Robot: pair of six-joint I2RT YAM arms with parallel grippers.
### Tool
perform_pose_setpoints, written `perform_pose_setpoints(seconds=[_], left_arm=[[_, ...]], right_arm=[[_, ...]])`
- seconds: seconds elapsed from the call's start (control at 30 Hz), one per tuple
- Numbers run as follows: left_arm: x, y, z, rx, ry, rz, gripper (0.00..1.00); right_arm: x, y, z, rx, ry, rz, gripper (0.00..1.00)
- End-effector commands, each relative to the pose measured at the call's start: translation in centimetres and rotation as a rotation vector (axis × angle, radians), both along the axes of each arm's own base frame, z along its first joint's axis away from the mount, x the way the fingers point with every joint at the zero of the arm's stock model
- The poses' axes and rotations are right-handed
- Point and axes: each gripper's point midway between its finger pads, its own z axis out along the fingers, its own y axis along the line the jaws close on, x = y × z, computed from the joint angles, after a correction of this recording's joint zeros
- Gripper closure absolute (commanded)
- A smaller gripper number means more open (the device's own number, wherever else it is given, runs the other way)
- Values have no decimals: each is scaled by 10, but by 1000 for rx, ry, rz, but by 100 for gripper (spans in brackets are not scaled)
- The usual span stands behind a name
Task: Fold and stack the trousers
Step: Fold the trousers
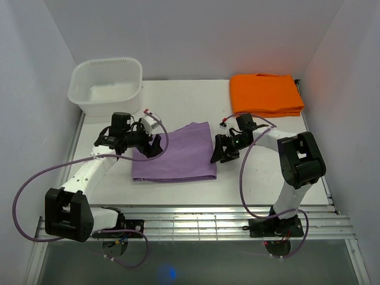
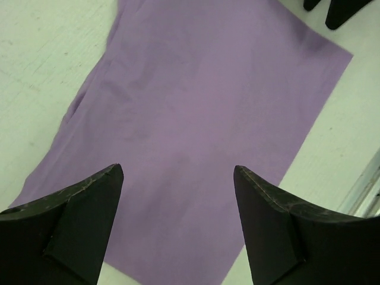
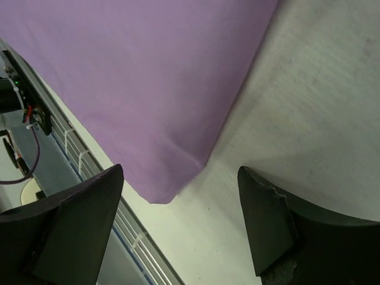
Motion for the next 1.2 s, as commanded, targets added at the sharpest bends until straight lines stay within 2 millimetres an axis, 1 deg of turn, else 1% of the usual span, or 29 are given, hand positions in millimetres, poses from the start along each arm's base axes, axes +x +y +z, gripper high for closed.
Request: perform_pose_setpoints(seconds=[0.0, 0.03, 0.07, 0.1, 0.13, 0.17, 0.2, 0.23, 0.27, 0.3, 0.33, 0.37, 0.4, 0.43, 0.47, 0.5, 0.53, 0.57, 0.6, 0.63, 0.67, 0.83, 0.9, 0.93, 0.97, 1.03, 1.07, 1.1, 1.17], left_arm=[[11, -16, -1, 110, -215, -45, 14], [3, -31, -4, 127, -248, -99, 14], [-1, -33, -13, 160, -281, -109, 14], [-6, -39, -18, 181, -299, -137, 14], [-17, -54, -24, 203, -324, -205, 15], [-21, -56, -33, 234, -336, -216, 16], [-26, -62, -38, 246, -344, -243, 16], [-36, -74, -39, 251, -368, -298, 17], [-36, -79, -39, 261, -397, -302, 17], [-41, -82, -46, 273, -401, -320, 16], [-49, -93, -47, 273, -414, -360, 16], [-51, -98, -47, 274, -437, -380, 16], [-54, -101, -52, 286, -436, -394, 15], [-62, -110, -55, 285, -442, -424, 15], [-64, -115, -56, 283, -454, -434, 15], [-67, -118, -59, 293, -455, -442, 14], [-76, -124, -66, 299, -451, -469, 14], [-77, -128, -66, 293, -465, -468, 14], [-78, -128, -69, 307, -463, -467, 13], [-82, -133, -72, 307, -471, -479, 13], [-79, -137, -70, 303, -497, -470, 13], [-76, -142, -84, 353, -503, -451, 13], [-75, -142, -94, 376, -490, -436, 13], [-78, -144, -98, 377, -487, -447, 13], [-75, -140, -103, 406, -490, -423, 13], [-75, -140, -108, 420, -498, -417, 13], [-68, -139, -106, 434, -524, -384, 13], [-69, -138, -113, 454, -517, -381, 14], [-66, -138, -115, 464, -525, -374, 17]], right_arm=[[14, 7, -17, 8, 2, -15, 18], [14, 10, -16, 27, 16, -7, 20], [16, 13, -17, 40, 26, -2, 25], [18, 16, -16, 60, 33, -1, 30], [17, 20, -13, 90, 48, 7, 35], [18, 23, -12, 104, 54, 12, 44], [22, 25, -8, 117, 44, 10, 48], [24, 27, -5, 129, 44, 9, 54], [25, 29, -1, 142, 40, 13, 70], [28, 31, 4, 155, 30, 14, 78], [28, 33, 11, 173, 33, 15, 84], [28, 35, 19, 190, 25, 17, 92], [31, 36, 26, 206, 15, 18, 92], [31, 39, 33, 228, 14, 22, 92], [32, 40, 42, 244, 11, 16, 92], [33, 42, 47, 255, 12, 13, 92], [32, 44, 54, 280, 20, 17, 92], [33, 47, 62, 300, 19, 10, 92], [34, 47, 65, 310, 18, 6, 92], [33, 48, 68, 319, 19, 4, 92], [33, 49, 71, 327, 14, 3, 92], [26, 51, 77, 364, 79, -5, 92], [29, 51, 80, 375, 85, -14, 92], [29, 51, 80, 378, 102, -24, 92], [29, 50, 81, 384, 110, -30, 92], [31, 50, 82, 393, 126, -43, 92], [32, 48, 82, 394, 131, -50, 92], [33, 48, 82, 394, 136, -55, 92], [35, 46, 81, 394, 144, -66, 92]])
